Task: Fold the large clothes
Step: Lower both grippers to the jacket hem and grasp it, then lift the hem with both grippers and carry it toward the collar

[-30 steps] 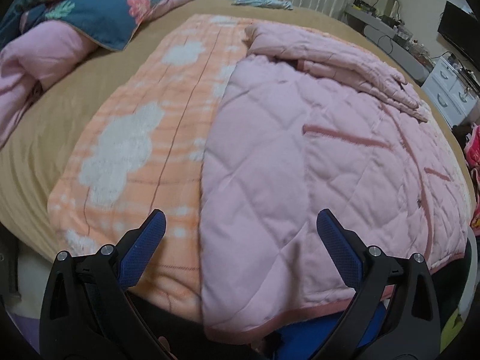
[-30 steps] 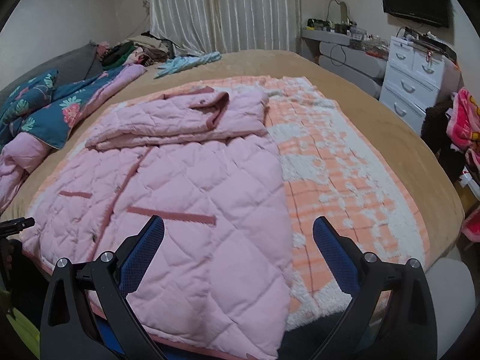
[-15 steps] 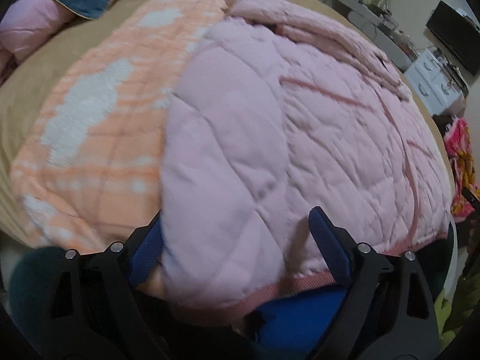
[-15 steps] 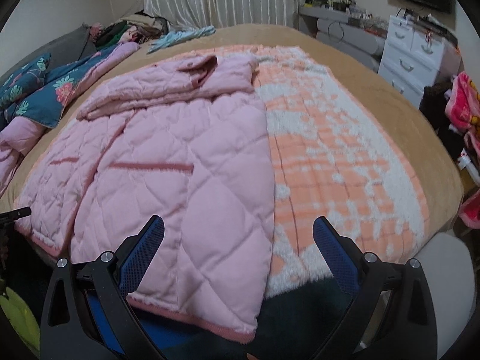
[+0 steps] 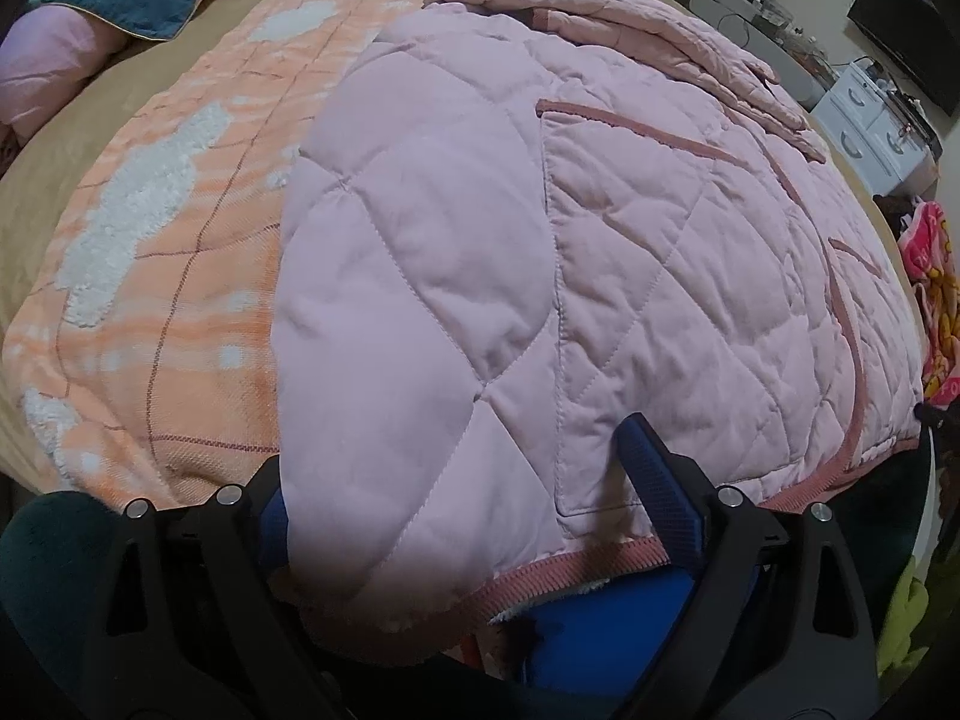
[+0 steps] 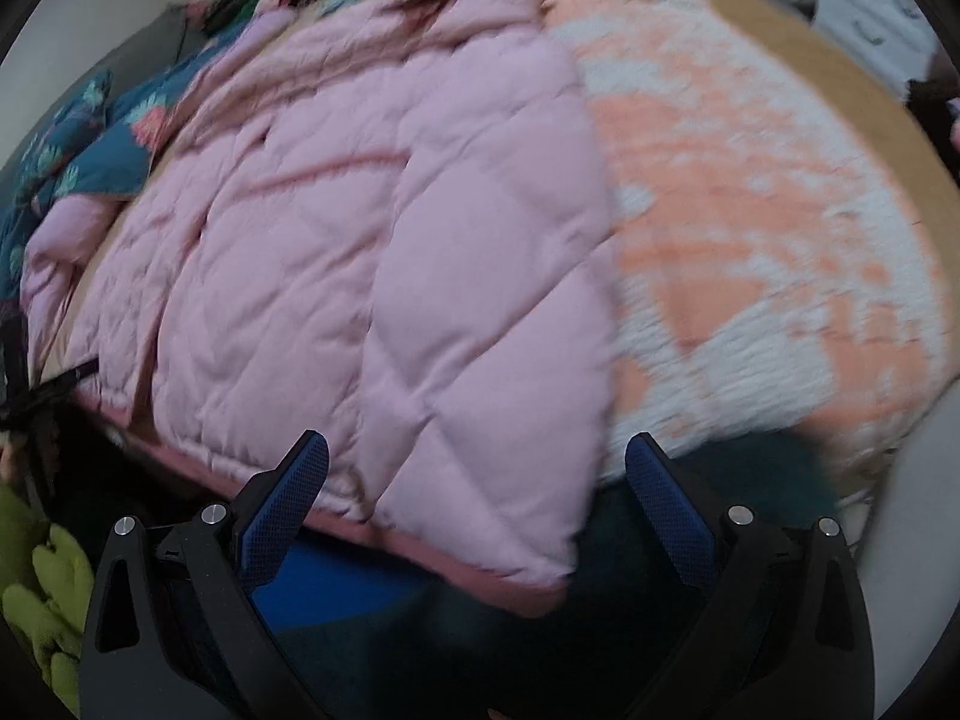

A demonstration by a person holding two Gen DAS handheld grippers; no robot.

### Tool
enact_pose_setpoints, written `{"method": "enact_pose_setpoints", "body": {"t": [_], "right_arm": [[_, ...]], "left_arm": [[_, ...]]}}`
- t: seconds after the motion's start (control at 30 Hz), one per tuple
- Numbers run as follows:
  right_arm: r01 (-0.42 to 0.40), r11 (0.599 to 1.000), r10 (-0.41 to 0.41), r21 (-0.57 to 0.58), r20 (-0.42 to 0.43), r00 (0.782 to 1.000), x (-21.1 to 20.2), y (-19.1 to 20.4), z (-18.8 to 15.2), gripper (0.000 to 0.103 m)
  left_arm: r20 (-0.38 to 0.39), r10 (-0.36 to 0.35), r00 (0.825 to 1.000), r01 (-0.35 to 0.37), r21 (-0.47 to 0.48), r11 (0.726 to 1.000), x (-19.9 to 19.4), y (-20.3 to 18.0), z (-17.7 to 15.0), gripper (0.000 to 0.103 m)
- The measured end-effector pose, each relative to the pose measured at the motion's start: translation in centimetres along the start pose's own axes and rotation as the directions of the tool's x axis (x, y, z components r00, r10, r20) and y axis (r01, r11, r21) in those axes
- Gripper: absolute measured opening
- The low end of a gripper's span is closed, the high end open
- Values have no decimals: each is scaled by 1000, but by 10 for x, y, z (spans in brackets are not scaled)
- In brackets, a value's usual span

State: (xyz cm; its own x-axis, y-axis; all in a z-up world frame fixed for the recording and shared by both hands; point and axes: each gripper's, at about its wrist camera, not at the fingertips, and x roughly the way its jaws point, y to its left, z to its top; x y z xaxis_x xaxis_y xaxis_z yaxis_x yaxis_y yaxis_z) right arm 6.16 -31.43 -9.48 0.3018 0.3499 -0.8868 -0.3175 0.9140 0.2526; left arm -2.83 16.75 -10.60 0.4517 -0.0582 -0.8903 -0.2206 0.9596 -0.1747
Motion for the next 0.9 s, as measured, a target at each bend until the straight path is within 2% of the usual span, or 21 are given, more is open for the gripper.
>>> {"method": "enact_pose_setpoints", "body": {"t": [0.1,0.2,0.27,0.3,0.33,0.4,0.43,0.47,0.5,0.53,0.6,0.7,0.9], "right_arm": [[-1,1000,1,13,-57,998,14,1,-3,98],[-3,999,1,-34,-70,998,20,10,-7,96],[-14,998,9,-66,-71,997,21,16,-11,79],[-23,997,19,-69,-66,998,20,17,-12,74],[-35,997,31,-65,-59,998,18,17,-13,64],[-47,997,45,-66,-31,999,10,15,-14,51],[-55,997,54,-62,-18,998,6,14,-15,43],[-62,997,62,-55,-6,998,3,12,-13,32],[-64,997,65,-46,15,998,-1,9,-11,28],[-78,996,79,-38,37,996,-7,7,-11,24],[-83,995,87,-48,76,993,-16,9,-12,21],[-89,994,96,-57,140,986,-32,13,-8,19],[-120,990,136,-75,266,954,-62,19,3,18]], "left_arm": [[1,-3,1000,3,-1,1000,0,1,0,86],[3,2,1000,-2,1,1000,0,0,0,86],[6,14,1000,-14,9,1000,0,-1,1,86],[9,16,1000,-16,13,1000,-1,-2,1,83],[14,14,1000,-14,16,1000,-2,-2,0,80],[24,12,1000,-13,25,1000,-5,-4,0,65],[31,12,999,-13,31,999,-7,-6,0,60],[40,14,999,-16,37,999,-9,-7,0,51],[52,23,998,-25,43,999,-12,-9,0,41],[63,28,998,-31,48,998,-15,-10,1,37],[90,38,995,-44,57,997,-24,-12,2,15],[120,28,992,-37,68,997,-36,-15,6,12],[192,20,981,-41,105,994,-57,-28,16,9]]}}
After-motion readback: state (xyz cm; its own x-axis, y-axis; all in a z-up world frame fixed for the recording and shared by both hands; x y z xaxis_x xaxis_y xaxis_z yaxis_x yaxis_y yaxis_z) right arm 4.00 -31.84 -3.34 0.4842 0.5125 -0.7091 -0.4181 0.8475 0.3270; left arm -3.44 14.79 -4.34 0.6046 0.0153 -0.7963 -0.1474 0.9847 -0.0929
